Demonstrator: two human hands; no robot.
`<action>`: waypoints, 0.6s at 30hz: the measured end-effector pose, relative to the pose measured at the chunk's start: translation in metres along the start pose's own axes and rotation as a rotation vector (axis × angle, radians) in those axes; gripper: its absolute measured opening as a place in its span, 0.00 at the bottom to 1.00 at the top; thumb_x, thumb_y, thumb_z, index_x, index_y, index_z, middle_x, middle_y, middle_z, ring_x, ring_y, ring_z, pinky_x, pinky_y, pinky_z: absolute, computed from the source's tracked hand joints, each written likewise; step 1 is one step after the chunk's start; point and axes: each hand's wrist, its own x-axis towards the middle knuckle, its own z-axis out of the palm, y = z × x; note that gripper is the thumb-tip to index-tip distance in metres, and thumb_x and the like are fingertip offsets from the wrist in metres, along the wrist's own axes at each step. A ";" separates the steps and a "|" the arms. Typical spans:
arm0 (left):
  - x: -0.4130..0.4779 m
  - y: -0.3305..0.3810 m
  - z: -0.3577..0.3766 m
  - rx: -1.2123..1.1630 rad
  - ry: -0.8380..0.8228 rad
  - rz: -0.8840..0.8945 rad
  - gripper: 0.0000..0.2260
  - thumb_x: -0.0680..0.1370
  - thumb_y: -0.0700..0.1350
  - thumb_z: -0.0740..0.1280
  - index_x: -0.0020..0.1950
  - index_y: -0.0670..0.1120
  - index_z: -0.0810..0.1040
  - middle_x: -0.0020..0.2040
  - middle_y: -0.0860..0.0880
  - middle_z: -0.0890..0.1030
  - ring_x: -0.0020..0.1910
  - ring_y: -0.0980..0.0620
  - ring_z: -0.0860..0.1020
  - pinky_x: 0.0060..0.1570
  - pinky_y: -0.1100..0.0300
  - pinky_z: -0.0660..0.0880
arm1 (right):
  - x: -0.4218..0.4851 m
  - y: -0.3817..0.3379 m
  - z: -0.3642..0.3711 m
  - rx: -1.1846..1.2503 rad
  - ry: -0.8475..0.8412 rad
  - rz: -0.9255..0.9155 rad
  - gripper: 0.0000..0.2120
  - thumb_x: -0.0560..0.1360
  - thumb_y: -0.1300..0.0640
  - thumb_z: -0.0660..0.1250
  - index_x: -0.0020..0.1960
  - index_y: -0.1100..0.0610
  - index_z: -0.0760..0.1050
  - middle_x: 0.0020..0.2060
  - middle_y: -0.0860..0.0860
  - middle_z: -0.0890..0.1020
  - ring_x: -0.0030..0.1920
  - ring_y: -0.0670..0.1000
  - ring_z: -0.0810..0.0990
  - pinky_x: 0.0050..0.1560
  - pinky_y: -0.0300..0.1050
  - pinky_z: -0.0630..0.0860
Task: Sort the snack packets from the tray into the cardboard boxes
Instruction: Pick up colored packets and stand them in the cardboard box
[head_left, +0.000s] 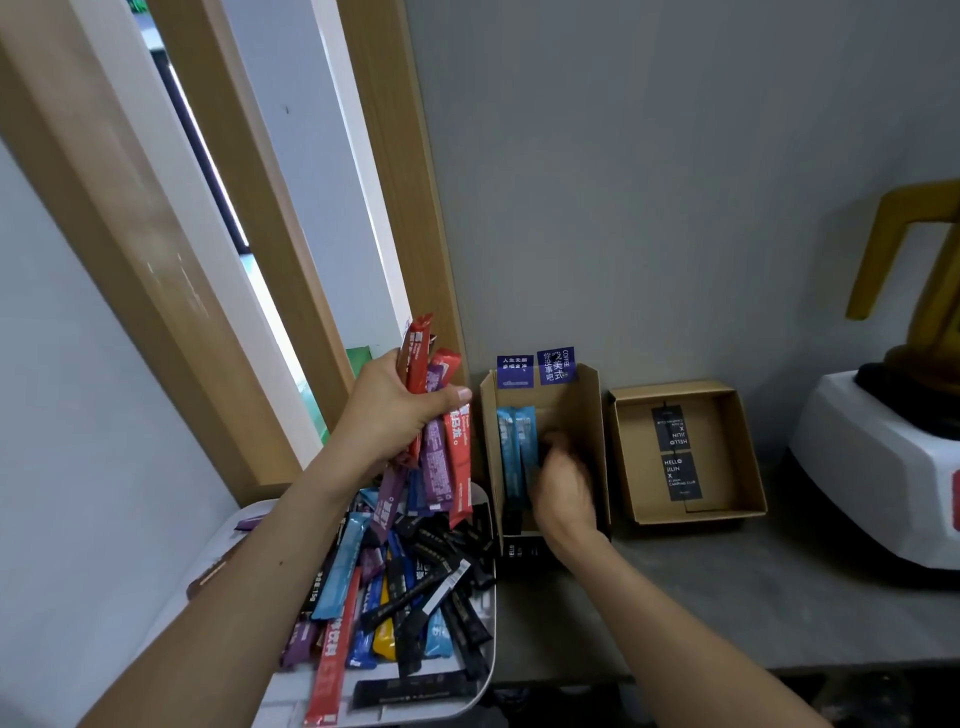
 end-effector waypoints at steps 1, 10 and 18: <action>0.001 0.000 0.001 -0.011 0.004 0.000 0.15 0.74 0.51 0.77 0.49 0.56 0.71 0.46 0.55 0.81 0.43 0.60 0.80 0.39 0.67 0.70 | 0.000 0.002 0.002 0.047 0.006 -0.001 0.12 0.85 0.55 0.57 0.67 0.52 0.70 0.58 0.53 0.79 0.57 0.53 0.80 0.58 0.52 0.80; 0.005 0.004 0.001 -0.030 -0.023 -0.018 0.15 0.73 0.53 0.77 0.51 0.52 0.73 0.45 0.54 0.83 0.42 0.59 0.82 0.38 0.66 0.72 | -0.024 -0.013 -0.016 -0.108 0.114 -0.163 0.13 0.83 0.57 0.64 0.68 0.52 0.71 0.59 0.50 0.80 0.58 0.50 0.82 0.57 0.49 0.82; 0.006 0.012 0.008 -0.082 -0.123 -0.047 0.22 0.70 0.55 0.78 0.58 0.49 0.75 0.48 0.51 0.85 0.46 0.52 0.85 0.40 0.64 0.76 | -0.085 -0.030 -0.068 0.624 -0.355 -0.294 0.13 0.77 0.51 0.74 0.60 0.50 0.82 0.52 0.48 0.87 0.55 0.48 0.85 0.60 0.54 0.82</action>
